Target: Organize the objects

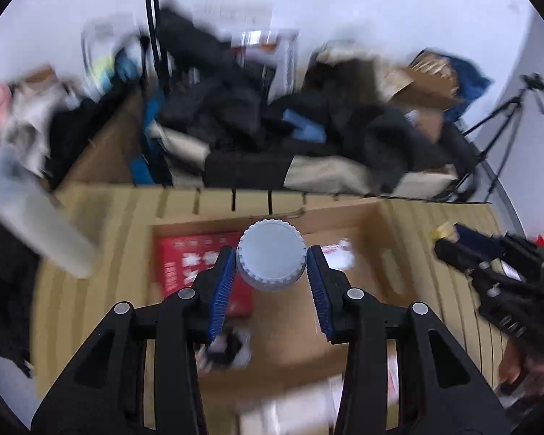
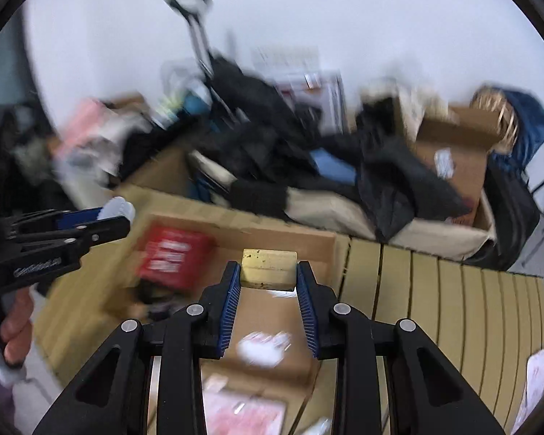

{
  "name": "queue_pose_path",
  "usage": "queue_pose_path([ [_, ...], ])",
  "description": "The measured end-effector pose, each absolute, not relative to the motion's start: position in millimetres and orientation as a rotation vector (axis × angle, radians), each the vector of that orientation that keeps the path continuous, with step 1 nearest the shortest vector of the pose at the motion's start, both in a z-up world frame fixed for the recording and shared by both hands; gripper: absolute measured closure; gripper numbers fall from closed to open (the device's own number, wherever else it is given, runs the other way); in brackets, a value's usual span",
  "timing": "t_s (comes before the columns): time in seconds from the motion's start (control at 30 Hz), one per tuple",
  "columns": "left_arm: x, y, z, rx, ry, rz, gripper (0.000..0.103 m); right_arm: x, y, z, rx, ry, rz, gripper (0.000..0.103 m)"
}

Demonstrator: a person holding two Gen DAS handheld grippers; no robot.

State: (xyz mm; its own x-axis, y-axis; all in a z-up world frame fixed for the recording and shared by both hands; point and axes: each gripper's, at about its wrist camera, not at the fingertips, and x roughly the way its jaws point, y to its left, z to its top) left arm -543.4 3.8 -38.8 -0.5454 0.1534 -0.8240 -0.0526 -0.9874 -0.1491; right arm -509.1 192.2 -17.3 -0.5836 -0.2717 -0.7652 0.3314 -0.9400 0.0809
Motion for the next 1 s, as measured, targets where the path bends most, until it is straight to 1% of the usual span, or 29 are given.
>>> queue_pose_path([
  [0.07,-577.9,6.2,-81.2,-1.543,-0.215,2.59,0.067,-553.8,185.7,-58.2,1.349,0.086,-2.494,0.069],
  [0.1,-585.7,7.5,-92.2,-1.563,-0.216,2.581,0.067,-573.3,180.8,-81.2,1.406,0.135,-2.512,0.069],
  [0.2,-600.7,11.3,-127.6,-1.606,-0.212,2.553,0.065,-601.6,171.9,-120.1,1.479,0.218,-2.509,0.069],
  [0.23,-602.7,11.3,-132.7,-1.614,-0.204,2.538,0.055,-606.5,170.5,-129.0,1.501,0.245,-2.504,0.068],
  [0.27,-604.3,11.4,-134.3,-1.621,-0.19,2.53,0.041,-610.5,168.8,-136.9,1.52,0.267,-2.488,0.063],
  [0.3,-603.5,10.4,-134.5,-1.622,-0.176,2.532,0.039,-613.2,169.2,-140.5,1.502,0.262,-2.471,0.054],
  [0.33,-602.1,9.8,-130.6,-1.601,-0.167,2.539,0.039,-614.3,170.9,-140.9,1.475,0.248,-2.465,0.048],
  [0.37,-600.5,9.7,-125.2,-1.571,-0.156,2.548,0.039,-612.9,170.7,-139.0,1.448,0.232,-2.468,0.036],
  [0.4,-599.0,7.4,-121.4,-1.561,-0.152,2.555,0.039,-609.7,170.2,-134.0,1.416,0.224,-2.484,0.027],
  [0.43,-597.6,2.8,-114.6,-1.558,-0.154,2.569,0.039,-606.7,169.9,-129.8,1.396,0.226,-2.5,0.024],
  [0.47,-596.3,-0.2,-110.7,-1.563,-0.16,2.575,0.038,-604.0,169.1,-123.7,1.373,0.224,-2.509,0.023],
  [0.6,-573.5,-14.0,-73.3,-1.551,-0.133,2.61,0.037,-583.1,174.4,-81.8,1.327,0.169,-2.498,0.023],
  [0.63,-563.8,-18.1,-60.0,-1.542,-0.112,2.626,0.032,-578.2,177.3,-69.6,1.322,0.165,-2.49,0.023],
  [0.67,-550.4,-23.3,-42.7,-1.541,-0.089,2.644,0.025,-571.4,180.4,-56.4,1.321,0.168,-2.485,0.023],
  [0.73,-531.2,-30.7,-21.1,-1.563,-0.043,2.663,0.017,-553.9,189.7,-26.8,1.318,0.183,-2.476,0.023],
  [0.77,-514.0,-35.1,-6.4,-1.583,0.001,2.678,0.017,-545.4,194.9,-13.7,1.309,0.187,-2.475,0.023],
  [0.87,-458.1,-44.5,28.4,-1.543,0.047,2.715,0.016,-504.3,212.3,23.4,1.271,0.206,-2.477,0.023],
  [1.0,-383.5,-49.4,66.3,-1.482,0.093,2.779,0.016,-427.4,226.5,61.8,1.187,0.217,-2.477,0.022],
])
